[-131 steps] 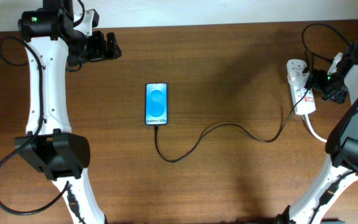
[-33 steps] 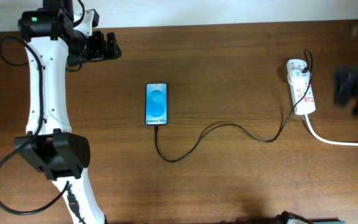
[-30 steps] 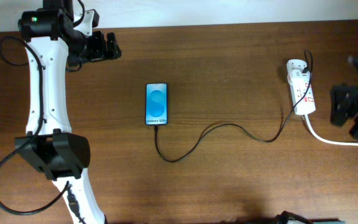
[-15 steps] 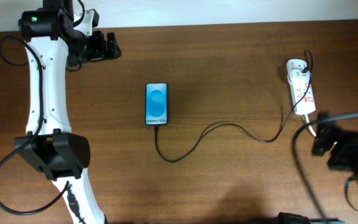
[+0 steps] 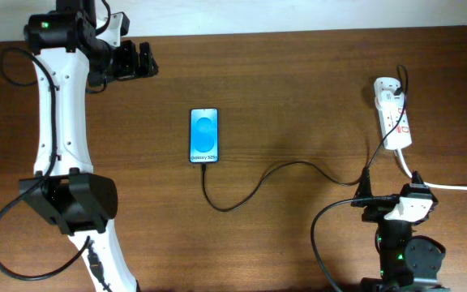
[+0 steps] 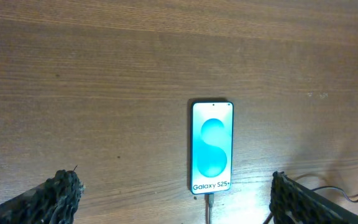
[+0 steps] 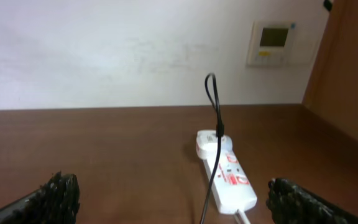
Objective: Plug charger to phone and switch on socket
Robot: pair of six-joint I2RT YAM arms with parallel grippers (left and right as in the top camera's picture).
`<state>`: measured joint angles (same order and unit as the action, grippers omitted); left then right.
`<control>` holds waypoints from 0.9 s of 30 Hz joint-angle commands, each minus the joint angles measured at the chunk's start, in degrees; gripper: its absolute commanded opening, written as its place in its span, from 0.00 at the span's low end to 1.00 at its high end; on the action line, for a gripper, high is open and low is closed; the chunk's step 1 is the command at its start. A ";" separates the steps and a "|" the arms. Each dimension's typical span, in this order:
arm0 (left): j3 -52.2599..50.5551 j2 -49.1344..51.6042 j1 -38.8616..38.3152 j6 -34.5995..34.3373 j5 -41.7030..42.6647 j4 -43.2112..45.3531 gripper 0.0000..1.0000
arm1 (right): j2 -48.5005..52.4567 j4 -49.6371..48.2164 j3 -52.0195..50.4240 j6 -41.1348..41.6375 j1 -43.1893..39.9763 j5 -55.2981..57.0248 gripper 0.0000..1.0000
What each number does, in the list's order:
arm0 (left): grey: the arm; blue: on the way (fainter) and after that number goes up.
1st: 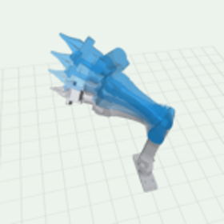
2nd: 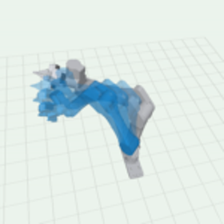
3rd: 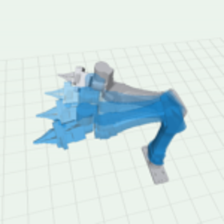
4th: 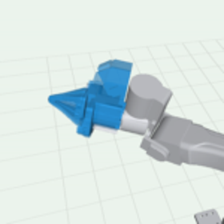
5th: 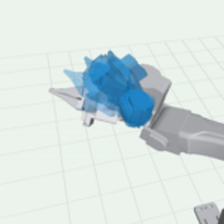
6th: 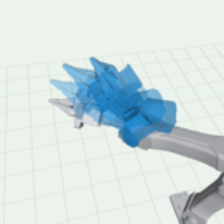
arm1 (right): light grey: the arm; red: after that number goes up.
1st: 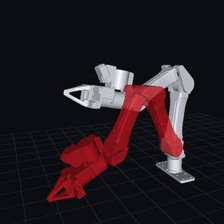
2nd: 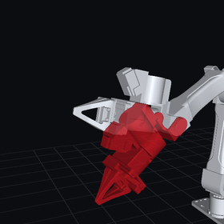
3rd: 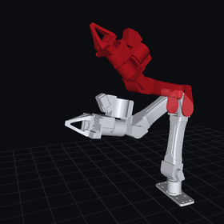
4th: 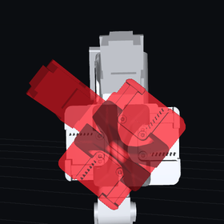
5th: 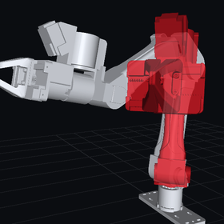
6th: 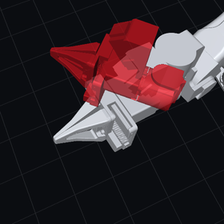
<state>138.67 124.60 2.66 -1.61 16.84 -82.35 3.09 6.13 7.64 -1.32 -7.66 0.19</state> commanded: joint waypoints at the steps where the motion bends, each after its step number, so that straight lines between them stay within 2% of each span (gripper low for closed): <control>1: 0.66 -0.85 0.13 -0.11 -0.37 -0.02 0.99 | -2.91 -3.41 -3.82 0.24 0.61 0.09 0.99; 5: 0.66 -0.85 0.13 -0.11 -0.37 -0.02 1.00 | -2.91 -6.03 -7.39 0.22 2.49 0.11 0.99; 11: 0.66 -0.85 0.13 -0.11 -0.37 -0.02 0.99 | -2.91 -1.57 -7.32 0.22 2.82 0.50 0.99; 27: 0.66 -0.85 0.13 -0.11 -0.37 -0.02 1.00 | -2.84 -1.57 -7.32 0.22 2.82 0.52 0.99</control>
<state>138.67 124.60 2.66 -1.61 16.84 -82.32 0.80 4.21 0.62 -1.32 -5.41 0.21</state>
